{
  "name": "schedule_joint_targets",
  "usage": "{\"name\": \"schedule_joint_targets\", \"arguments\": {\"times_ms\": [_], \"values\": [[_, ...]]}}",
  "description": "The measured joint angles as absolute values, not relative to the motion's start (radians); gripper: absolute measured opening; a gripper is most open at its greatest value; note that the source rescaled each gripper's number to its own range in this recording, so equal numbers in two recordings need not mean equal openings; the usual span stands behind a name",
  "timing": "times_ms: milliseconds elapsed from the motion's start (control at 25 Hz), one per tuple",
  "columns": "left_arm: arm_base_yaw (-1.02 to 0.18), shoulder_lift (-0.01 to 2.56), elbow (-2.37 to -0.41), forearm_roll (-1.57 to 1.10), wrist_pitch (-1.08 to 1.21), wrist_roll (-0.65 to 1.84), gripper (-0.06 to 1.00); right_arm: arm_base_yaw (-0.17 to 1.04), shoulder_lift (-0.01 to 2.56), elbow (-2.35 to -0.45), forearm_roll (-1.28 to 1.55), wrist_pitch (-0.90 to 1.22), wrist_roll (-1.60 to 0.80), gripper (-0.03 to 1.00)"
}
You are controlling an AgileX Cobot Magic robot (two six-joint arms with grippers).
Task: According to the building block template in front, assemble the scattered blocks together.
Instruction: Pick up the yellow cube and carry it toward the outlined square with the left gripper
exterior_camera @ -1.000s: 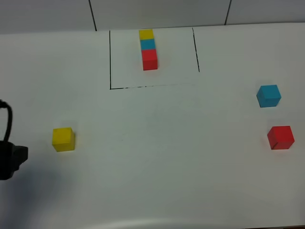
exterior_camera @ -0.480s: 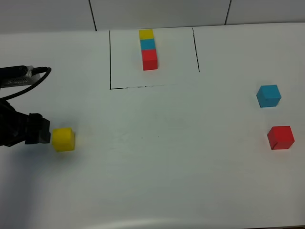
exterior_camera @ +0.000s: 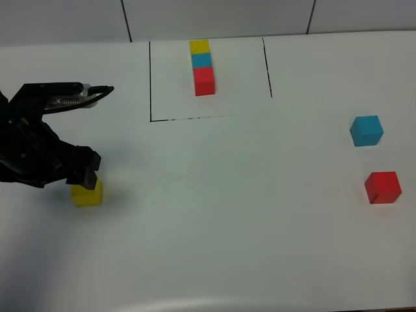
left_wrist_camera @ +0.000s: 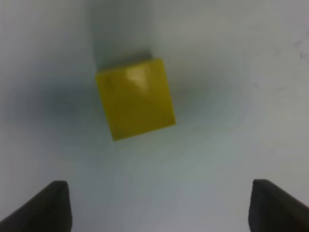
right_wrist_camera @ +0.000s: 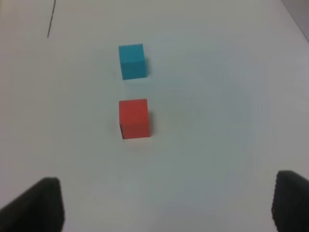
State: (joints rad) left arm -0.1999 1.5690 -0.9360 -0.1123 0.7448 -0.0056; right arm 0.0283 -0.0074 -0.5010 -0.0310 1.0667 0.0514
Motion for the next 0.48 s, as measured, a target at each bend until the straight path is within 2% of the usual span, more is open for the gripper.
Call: {"name": "schedule_joint_targets", "arguments": {"times_ms": [480], "values": [[-0.200,1.612,-0.936,-0.057,0.710,-0.167,0.80,0.028,-0.007,-0.501,-0.031,1.067,0.051,0.75]]}}
